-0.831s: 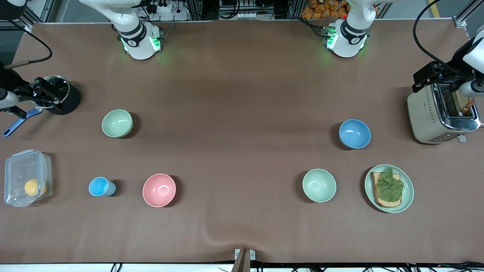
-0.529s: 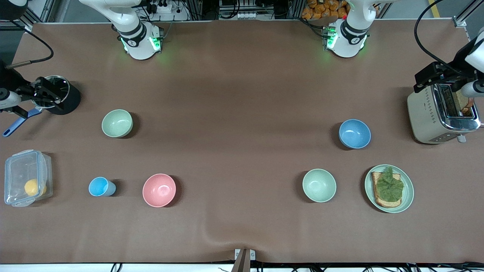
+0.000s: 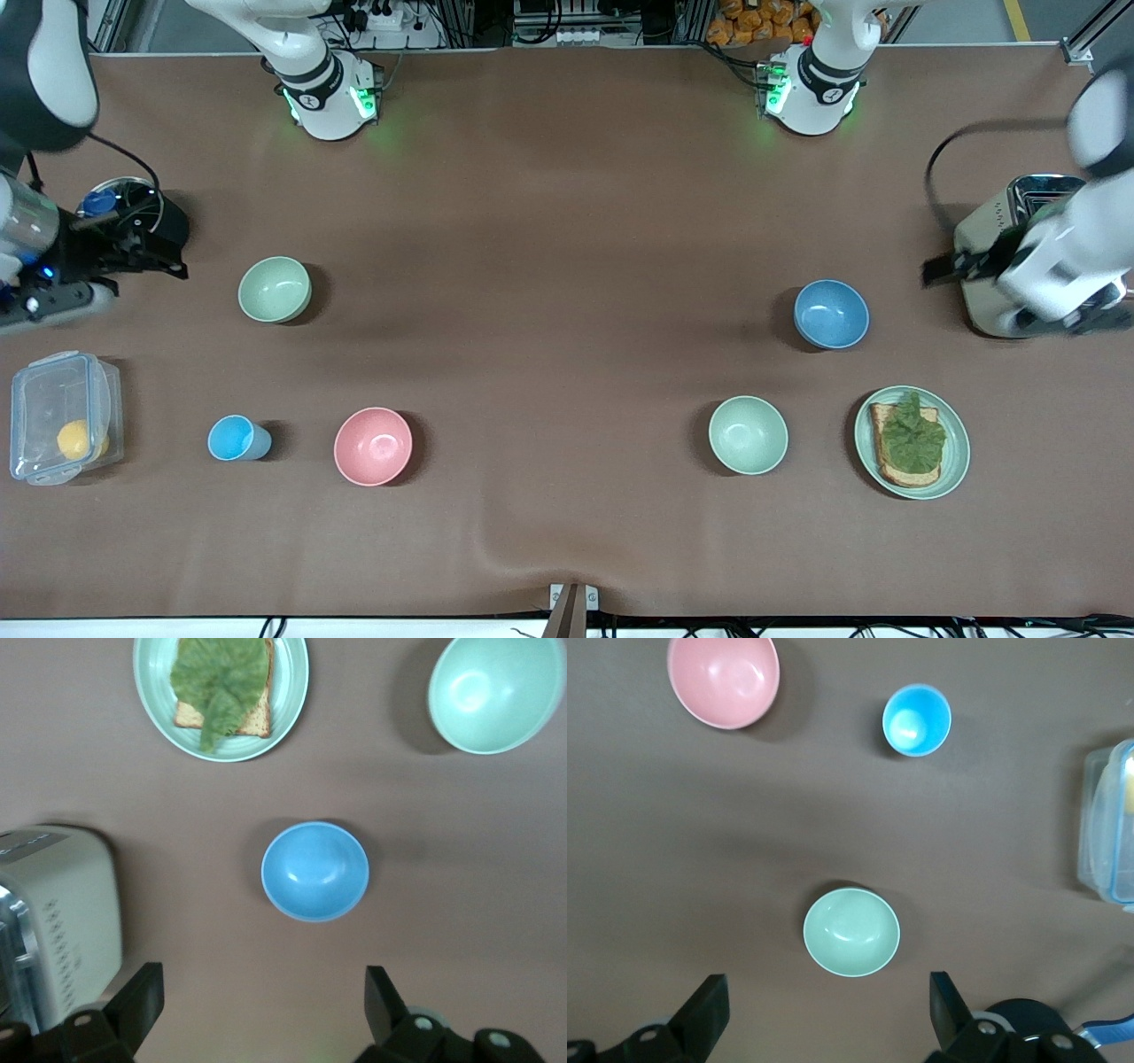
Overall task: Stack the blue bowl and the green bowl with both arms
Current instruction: 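Reach the left gripper to the blue bowl while the right gripper reaches the green bowl, then grasp the blue bowl with the left gripper while the right gripper grasps the green bowl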
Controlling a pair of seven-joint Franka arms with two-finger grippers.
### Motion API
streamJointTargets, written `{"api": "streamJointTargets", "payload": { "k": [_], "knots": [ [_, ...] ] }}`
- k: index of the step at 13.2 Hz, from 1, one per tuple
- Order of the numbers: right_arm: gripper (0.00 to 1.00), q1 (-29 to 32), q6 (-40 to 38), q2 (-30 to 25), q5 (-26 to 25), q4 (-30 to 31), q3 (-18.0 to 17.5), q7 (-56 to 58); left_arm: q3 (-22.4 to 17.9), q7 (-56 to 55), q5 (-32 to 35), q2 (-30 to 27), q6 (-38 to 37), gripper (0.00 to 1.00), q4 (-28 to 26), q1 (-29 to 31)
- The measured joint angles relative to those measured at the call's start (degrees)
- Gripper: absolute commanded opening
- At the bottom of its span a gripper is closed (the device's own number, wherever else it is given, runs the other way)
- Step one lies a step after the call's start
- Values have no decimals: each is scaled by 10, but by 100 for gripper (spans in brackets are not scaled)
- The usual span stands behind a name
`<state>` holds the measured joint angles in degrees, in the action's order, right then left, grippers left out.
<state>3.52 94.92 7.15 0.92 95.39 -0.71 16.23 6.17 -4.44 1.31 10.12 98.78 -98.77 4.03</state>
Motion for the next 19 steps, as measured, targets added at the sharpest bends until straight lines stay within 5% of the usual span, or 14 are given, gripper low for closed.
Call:
{"api": "streamJointTargets", "payload": {
  "k": [6, 12, 16, 19],
  "knots": [
    [100, 34, 101, 39, 0, 99, 1, 31, 0, 0, 0, 45, 266, 100, -209, 14],
    [100, 93, 350, 52, 0, 280, 3, 139, 1, 0, 0, 123, 325, 98, -222, 14],
    [92, 97, 420, 67, 2, 335, 3, 143, 1, 0, 0, 126, 327, 70, -221, 14],
    [67, 103, 458, 81, 4, 362, 3, 143, 1, 1, 0, 126, 326, 53, -221, 14]
  ]
}}
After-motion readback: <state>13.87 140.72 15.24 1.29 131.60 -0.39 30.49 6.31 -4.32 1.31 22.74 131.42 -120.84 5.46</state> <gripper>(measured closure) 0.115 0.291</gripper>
